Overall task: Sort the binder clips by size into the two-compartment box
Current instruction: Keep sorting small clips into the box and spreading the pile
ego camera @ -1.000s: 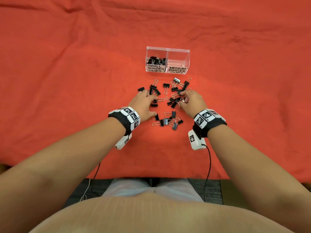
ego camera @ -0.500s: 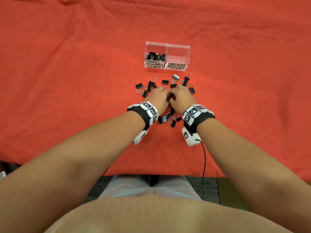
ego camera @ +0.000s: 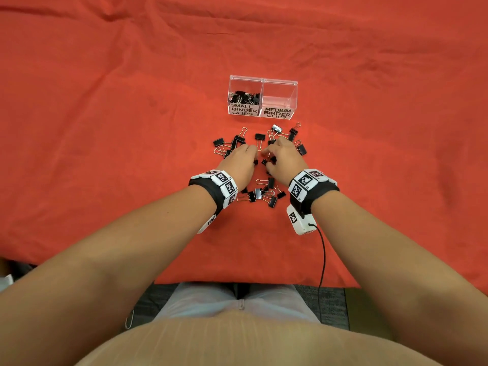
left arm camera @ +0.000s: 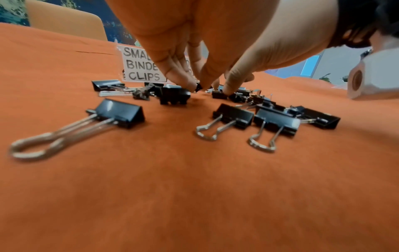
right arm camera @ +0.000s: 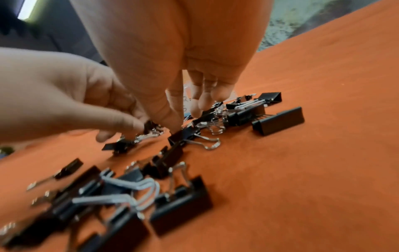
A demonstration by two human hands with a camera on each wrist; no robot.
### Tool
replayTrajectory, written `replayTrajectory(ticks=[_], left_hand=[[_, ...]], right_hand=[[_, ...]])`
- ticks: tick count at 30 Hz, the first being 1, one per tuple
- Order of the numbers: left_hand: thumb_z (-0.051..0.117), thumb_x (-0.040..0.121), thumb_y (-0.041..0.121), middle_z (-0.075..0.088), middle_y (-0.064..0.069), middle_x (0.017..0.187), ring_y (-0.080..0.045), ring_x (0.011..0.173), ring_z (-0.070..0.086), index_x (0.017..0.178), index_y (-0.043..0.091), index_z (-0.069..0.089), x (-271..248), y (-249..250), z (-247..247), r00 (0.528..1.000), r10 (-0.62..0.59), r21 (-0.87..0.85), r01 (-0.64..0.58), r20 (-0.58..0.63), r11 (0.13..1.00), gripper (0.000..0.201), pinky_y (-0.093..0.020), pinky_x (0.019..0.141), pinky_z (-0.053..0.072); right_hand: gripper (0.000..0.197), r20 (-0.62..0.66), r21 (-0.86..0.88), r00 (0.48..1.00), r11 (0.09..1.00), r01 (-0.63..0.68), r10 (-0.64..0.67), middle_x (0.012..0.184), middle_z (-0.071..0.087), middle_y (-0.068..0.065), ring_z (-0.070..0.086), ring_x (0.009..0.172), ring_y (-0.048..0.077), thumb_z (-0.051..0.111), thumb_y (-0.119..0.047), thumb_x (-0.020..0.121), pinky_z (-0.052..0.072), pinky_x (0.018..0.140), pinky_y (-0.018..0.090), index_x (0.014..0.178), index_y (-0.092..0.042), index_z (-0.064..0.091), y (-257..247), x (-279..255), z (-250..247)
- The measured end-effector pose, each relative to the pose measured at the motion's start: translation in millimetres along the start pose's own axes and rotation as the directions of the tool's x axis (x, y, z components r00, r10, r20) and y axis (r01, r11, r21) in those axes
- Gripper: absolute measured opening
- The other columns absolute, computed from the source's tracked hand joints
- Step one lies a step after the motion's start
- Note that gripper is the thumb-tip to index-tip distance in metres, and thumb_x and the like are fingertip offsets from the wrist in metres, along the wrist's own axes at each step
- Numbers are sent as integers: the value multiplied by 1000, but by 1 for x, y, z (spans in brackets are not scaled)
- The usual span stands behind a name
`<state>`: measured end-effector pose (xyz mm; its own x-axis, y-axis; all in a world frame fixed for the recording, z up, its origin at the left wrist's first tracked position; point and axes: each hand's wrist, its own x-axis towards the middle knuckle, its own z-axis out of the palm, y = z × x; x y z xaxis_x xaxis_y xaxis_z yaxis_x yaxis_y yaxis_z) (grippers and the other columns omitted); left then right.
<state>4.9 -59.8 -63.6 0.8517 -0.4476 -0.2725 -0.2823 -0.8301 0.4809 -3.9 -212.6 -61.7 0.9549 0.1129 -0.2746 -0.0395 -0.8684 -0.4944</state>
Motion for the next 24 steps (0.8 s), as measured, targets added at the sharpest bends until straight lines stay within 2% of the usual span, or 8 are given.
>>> replayTrajectory(ticks=[3, 6, 8, 10, 13, 16, 19, 24], left_hand=[[43, 90, 3, 52, -14, 115, -32, 108, 50, 119, 7, 49, -1, -6, -5, 998, 3, -40, -6, -59, 999, 29, -46, 88, 46], [43, 90, 2, 53, -14, 112, -32, 104, 51, 116, 8, 53, 2, -12, -15, 993, -21, -108, 9, -114, 994, 29, -42, 86, 45], [42, 90, 4, 53, -12, 108, -28, 96, 53, 113, 10, 56, 7, -12, -26, 985, -82, -181, 53, -153, 982, 27, -37, 82, 45], [41, 92, 4, 54, -7, 105, -16, 78, 52, 110, 13, 58, 18, -11, -39, 965, -179, -281, 121, -191, 952, 26, -25, 69, 44], [42, 93, 3, 59, -1, 93, -7, 57, 46, 106, 17, 59, 39, -11, -62, 916, -326, -447, 196, -235, 873, 25, -17, 50, 40], [44, 93, 1, 56, 6, 76, -9, 56, 47, 105, 18, 60, 61, -11, -83, 883, -385, -497, 216, -267, 841, 27, -22, 47, 43], [45, 91, -2, 54, 8, 72, -8, 55, 46, 103, 18, 64, 76, -12, -96, 875, -397, -474, 234, -279, 849, 30, -21, 47, 42], [46, 89, -3, 63, -2, 119, -13, 82, 59, 116, 21, 63, 80, -17, -103, 914, -331, -404, 218, -234, 889, 39, -21, 69, 49]], right_hand=[[27, 25, -117, 996, 990, 83, -80, 112, 50, 14, 45, 110, 29, 57, -7, 82, 45, 92, 41, 107, -4, 66, -4, 0, 1], [22, 18, -197, 993, 974, 116, -115, 111, 50, 14, 45, 106, 31, 58, -11, 81, 45, 88, 44, 101, -2, 64, -7, -1, 3], [18, 15, -234, 990, 962, 142, -143, 109, 50, 13, 44, 104, 31, 61, -14, 81, 45, 88, 44, 96, -5, 64, -8, -2, 4], [12, 24, -239, 987, 958, 161, -159, 108, 51, 11, 43, 103, 30, 63, -18, 81, 43, 91, 41, 90, -9, 64, -8, -1, 4], [7, 30, -44, 997, 997, 71, -70, 100, 57, 3, 44, 100, 20, 62, -21, 85, 41, 90, 32, 84, -15, 63, -9, 3, -5], [7, -22, 229, 997, 971, -68, 75, 87, 62, -2, 55, 79, 13, 58, -21, 89, 48, 71, 25, 86, -15, 58, -13, 13, -25], [7, -94, 329, 984, 938, -111, 150, 82, 57, -8, 52, 68, 4, 57, -22, 91, 42, 59, 16, 89, -15, 56, -20, 31, -45], [3, -160, 378, 967, 917, -125, 198, 87, 64, -5, 61, 74, 13, 60, -17, 88, 57, 74, 32, 91, -17, 62, -36, 75, -66]])
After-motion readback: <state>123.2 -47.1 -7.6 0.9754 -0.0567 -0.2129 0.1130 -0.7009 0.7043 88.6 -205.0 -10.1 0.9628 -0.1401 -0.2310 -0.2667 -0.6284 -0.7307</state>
